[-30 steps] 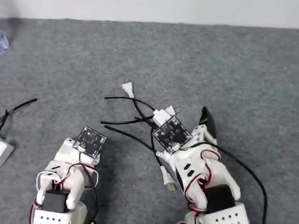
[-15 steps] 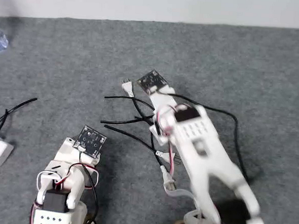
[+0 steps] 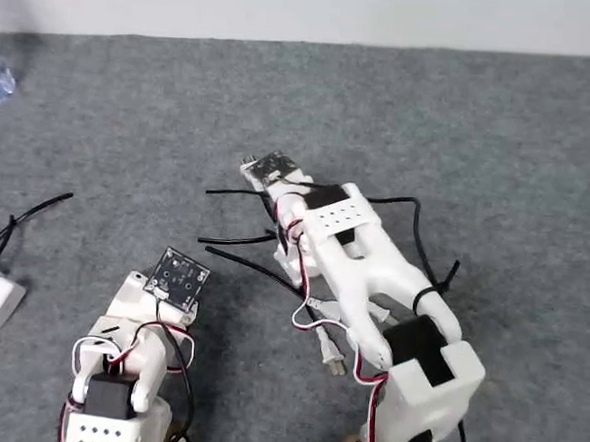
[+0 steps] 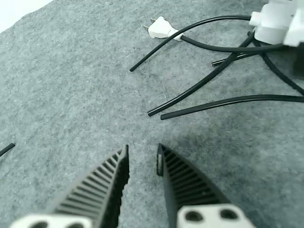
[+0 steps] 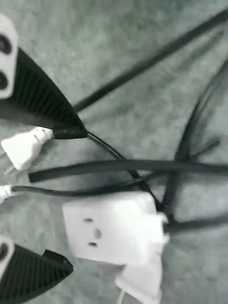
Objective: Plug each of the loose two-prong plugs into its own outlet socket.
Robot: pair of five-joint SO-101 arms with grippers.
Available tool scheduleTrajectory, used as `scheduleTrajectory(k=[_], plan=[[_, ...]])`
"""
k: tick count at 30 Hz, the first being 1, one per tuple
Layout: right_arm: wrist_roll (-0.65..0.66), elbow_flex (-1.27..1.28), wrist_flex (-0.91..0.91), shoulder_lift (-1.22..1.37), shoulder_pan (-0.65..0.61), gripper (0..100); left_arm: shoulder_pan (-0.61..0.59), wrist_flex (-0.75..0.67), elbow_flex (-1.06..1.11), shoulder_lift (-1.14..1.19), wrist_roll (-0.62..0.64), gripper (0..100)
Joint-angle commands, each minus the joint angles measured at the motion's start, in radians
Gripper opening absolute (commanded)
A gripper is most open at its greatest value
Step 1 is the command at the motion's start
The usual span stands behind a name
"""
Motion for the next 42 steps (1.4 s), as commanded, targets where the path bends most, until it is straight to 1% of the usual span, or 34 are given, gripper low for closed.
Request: scheduleTrajectory(k=[1,5,12,15,23,28,31,36,39,42], plan=[[-0.046,-0.051,0.028,-0.061,-0.012,37.6,0.009,0.005,-0.01,-0.012,-0.009,9],[-0.081,-0.017,0.005,-0.015,-0.008,37.6,0.009,0.005,-0.01,-0.012,-0.009,9],[-0.077,-0.025,-0.016,0.093,0.002,37.6,0.009,0.005,-0.01,-0.012,-0.009,9],[-0.078,-0.055,0.039,0.093,0.007,37.5,0.009,0.005,-0.01,-0.012,-0.009,9],[-0.086,-0.203,0.259,0.091,-0.039,37.5,0.009,0.005,-0.01,-0.012,-0.009,9],[-0.087,-0.287,0.326,0.091,-0.047,37.5,0.009,0.002,-0.01,-0.012,-0.009,9],[-0.089,-0.262,0.309,0.101,-0.084,37.4,0.009,0.002,-0.01,-0.012,-0.009,9],[-0.087,-0.129,0.188,0.097,-0.133,37.4,0.009,0.003,-0.01,-0.012,-0.009,9],[-0.078,-0.101,0.143,0.101,-0.117,37.4,0.009,0.005,-0.01,-0.012,-0.009,9],[-0.066,-0.097,0.125,0.102,-0.058,37.4,0.009,0.005,-0.01,-0.012,-0.009,9]])
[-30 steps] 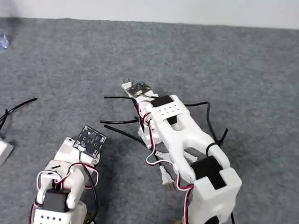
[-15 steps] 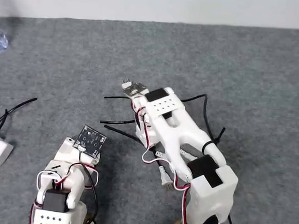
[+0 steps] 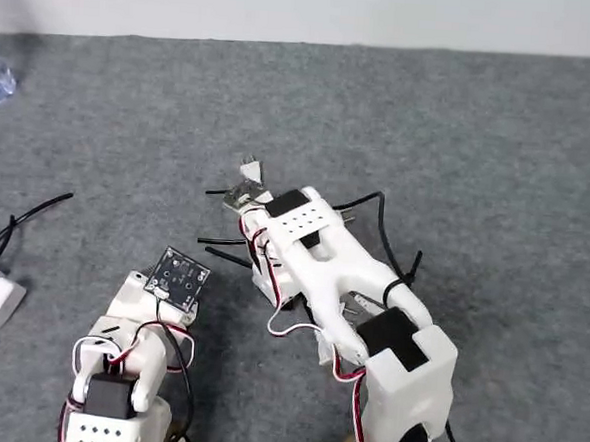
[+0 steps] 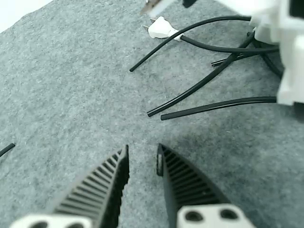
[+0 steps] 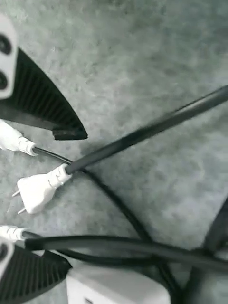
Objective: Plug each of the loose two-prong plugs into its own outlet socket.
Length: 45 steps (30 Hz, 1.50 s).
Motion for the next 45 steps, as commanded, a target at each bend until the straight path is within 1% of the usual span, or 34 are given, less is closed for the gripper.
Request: scheduleTrajectory(k=[1,6,8,10,16,18,20,24,25,26,27,29,33,40,42,45], plan=[[0.035,-0.006,-0.036,-0.013,0.082,37.4,0.009,0.005,-0.01,-0.012,-0.009,9],[0.129,-0.006,-0.084,-0.012,0.219,37.4,0.009,0.005,-0.01,-0.012,-0.009,9],[0.149,-0.003,-0.082,-0.008,0.24,37.4,0.009,0.005,-0.01,-0.012,-0.009,9],[0.166,0.012,-0.081,0.007,0.226,37.4,0.009,0.005,-0.01,-0.012,-0.009,9],[0.167,0.002,-0.036,0.065,0.076,37.3,0.009,0.005,-0.01,-0.012,-0.009,9],[0.167,0.006,-0.03,0.067,0.045,36.5,0.009,0.005,-0.01,-0.012,-0.009,9],[0.166,0.02,-0.03,0.067,0.031,29.2,0.009,0.005,-0.01,-0.012,-0.009,9],[0.167,0.025,-0.036,0.067,0.039,0.0,0.009,0.005,-0.01,-0.012,-0.009,9],[0.169,0.026,-0.031,0.068,0.042,1.8,0.009,0.006,-0.01,-0.012,-0.009,9],[0.172,0.028,-0.03,0.068,0.045,5.8,0.009,0.006,-0.01,-0.012,-0.009,9],[0.175,0.037,-0.03,0.068,0.045,6.1,0.009,0.006,-0.01,-0.012,-0.009,9],[0.192,0.046,-0.03,0.068,0.045,0.2,0.009,0.006,-0.01,-0.012,-0.009,9],[0.247,0.069,-0.03,0.062,0.044,0.9,0.009,0.006,-0.01,-0.012,-0.009,9],[0.245,0.064,0.035,0.048,0.044,0.8,0.009,0.006,-0.01,-0.012,-0.009,9],[0.245,0.063,0.054,0.004,0.047,0.8,0.009,0.006,-0.01,-0.012,-0.009,9],[0.244,0.063,0.091,-0.134,0.071,0.8,0.009,0.006,-0.01,-0.012,-0.009,9]])
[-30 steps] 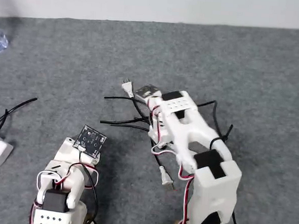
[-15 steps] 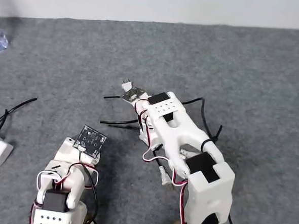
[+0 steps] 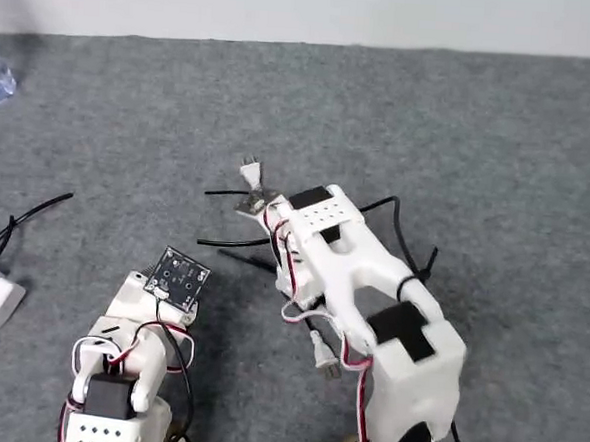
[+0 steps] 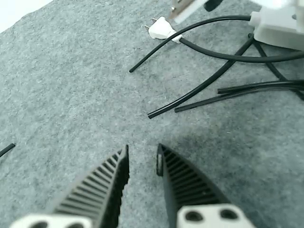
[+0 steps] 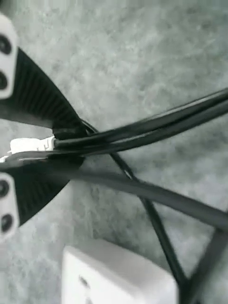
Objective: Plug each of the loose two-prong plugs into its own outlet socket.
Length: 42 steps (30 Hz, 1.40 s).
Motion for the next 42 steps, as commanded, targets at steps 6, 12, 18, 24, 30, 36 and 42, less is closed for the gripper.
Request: scheduleTrajectory(k=[6,12,18,24,30,36,42], plan=[[0.023,0.011,0.159,-0.432,0.071,0.8,0.009,0.006,-0.01,-0.012,-0.009,9],[0.183,0.011,0.268,-0.581,0.285,0.8,0.009,0.006,-0.01,-0.012,-0.009,9],[0.446,0.011,0.229,-0.591,0.677,0.8,0.008,0.006,-0.01,-0.012,-0.009,9],[0.644,0.017,0.099,-0.572,1.003,0.8,0.008,0.006,-0.01,-0.012,-0.009,9],[0.678,0.011,-0.101,-0.383,1.119,0.8,0.008,0.006,-0.01,-0.012,-0.009,9],[0.677,0.011,-0.364,-0.216,1.153,0.8,0.008,0.006,-0.01,-0.012,-0.009,9],[0.675,-0.057,-0.298,-0.186,1.124,8.1,0.008,0.006,-0.01,-0.012,-0.009,9]])
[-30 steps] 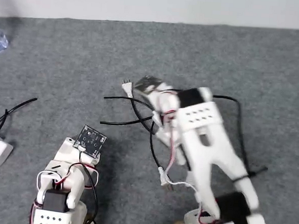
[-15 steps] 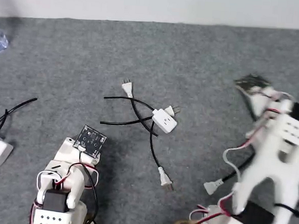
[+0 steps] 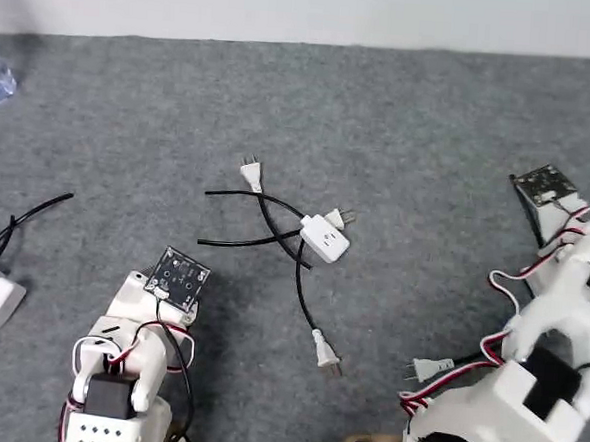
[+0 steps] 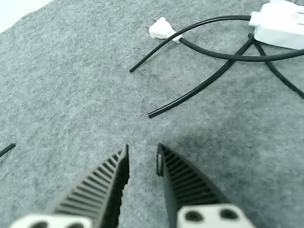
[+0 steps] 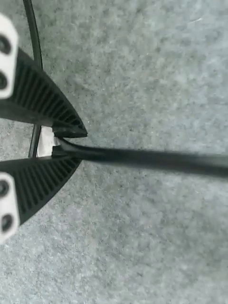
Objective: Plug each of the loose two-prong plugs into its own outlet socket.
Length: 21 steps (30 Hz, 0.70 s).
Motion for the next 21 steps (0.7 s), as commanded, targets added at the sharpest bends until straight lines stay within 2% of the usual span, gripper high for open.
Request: scheduleTrajectory(k=[1,5,7,9,12,15,19,21], plan=[[0.003,-0.097,0.076,-0.01,-0.021,14.3,0.008,0.006,-0.01,-0.012,-0.009,9],[-0.049,-0.167,0.171,-0.01,-0.041,40.7,0.008,0.006,-0.01,-0.012,-0.009,9],[-0.048,-0.203,0.216,-0.01,-0.064,48.4,0.008,0.006,-0.01,-0.012,-0.009,9],[-0.021,-0.23,0.289,-0.01,-0.088,51.2,0.008,0.006,-0.01,-0.012,-0.009,9],[0.035,-0.247,0.501,-0.01,-0.166,49.1,0.008,0.006,-0.01,-0.012,-0.009,9],[0.08,-0.245,0.743,-0.013,-0.255,42.3,0.008,0.006,-0.01,-0.012,-0.009,9],[0.14,-0.167,0.759,-0.087,-0.278,29.6,0.008,0.006,-0.01,-0.012,-0.009,9],[0.222,-0.1,0.745,-0.137,-0.278,25.8,0.008,0.006,-0.01,-0.012,-0.009,9]])
